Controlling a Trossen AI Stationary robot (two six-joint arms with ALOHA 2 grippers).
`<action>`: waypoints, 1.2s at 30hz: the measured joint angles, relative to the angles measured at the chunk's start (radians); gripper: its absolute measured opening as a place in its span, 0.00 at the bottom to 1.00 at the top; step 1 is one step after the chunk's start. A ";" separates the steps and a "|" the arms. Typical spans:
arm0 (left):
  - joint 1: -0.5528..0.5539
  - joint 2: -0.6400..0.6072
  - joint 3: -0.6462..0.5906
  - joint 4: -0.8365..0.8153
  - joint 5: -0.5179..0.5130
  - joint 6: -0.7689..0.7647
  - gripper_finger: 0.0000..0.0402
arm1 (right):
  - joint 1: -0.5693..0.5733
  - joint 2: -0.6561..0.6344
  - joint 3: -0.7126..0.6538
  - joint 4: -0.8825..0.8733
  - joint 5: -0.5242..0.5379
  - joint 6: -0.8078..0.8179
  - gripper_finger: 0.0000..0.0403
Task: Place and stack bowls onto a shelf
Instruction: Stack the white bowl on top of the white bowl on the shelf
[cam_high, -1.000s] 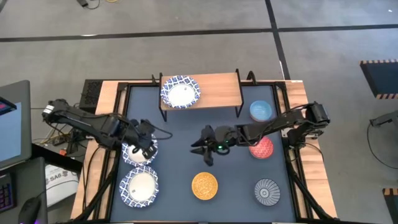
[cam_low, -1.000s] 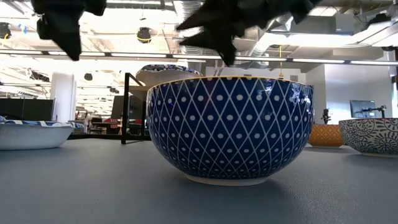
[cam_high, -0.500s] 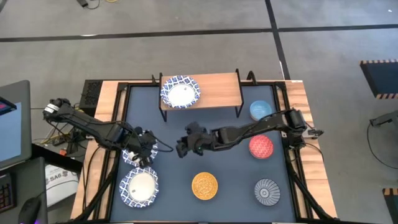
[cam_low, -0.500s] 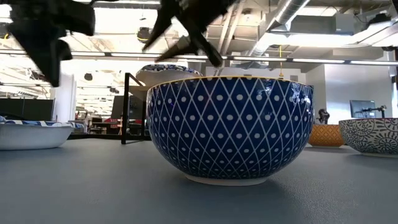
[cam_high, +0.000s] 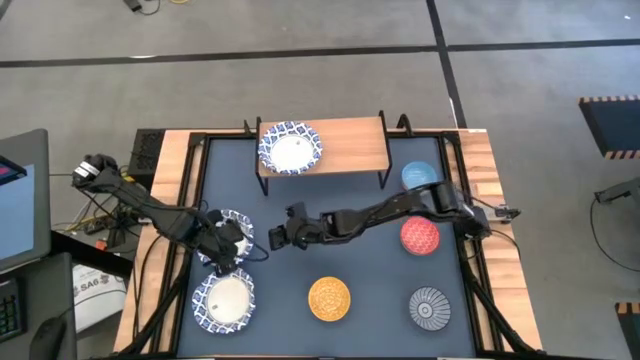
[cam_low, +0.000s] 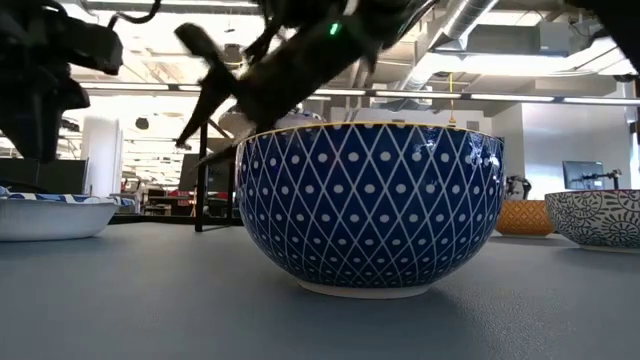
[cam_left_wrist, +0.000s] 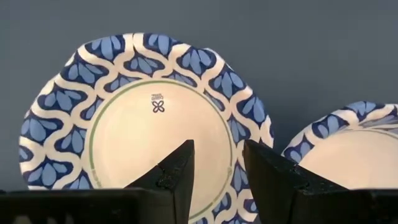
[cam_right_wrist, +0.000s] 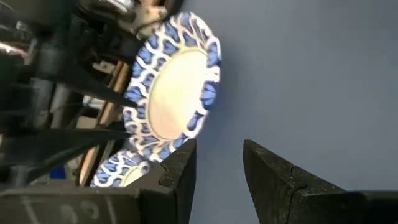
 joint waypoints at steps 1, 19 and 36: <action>-0.006 0.000 0.000 0.000 -0.001 0.000 0.31 | -0.006 0.023 0.022 0.014 -0.017 0.002 0.39; -0.046 0.032 0.000 0.134 -0.162 -0.079 0.31 | -0.001 -0.013 0.241 -0.510 -0.038 -0.014 0.39; 0.002 0.356 0.000 0.157 -0.129 -0.112 0.31 | 0.019 -0.406 0.242 -0.808 0.143 -0.112 0.39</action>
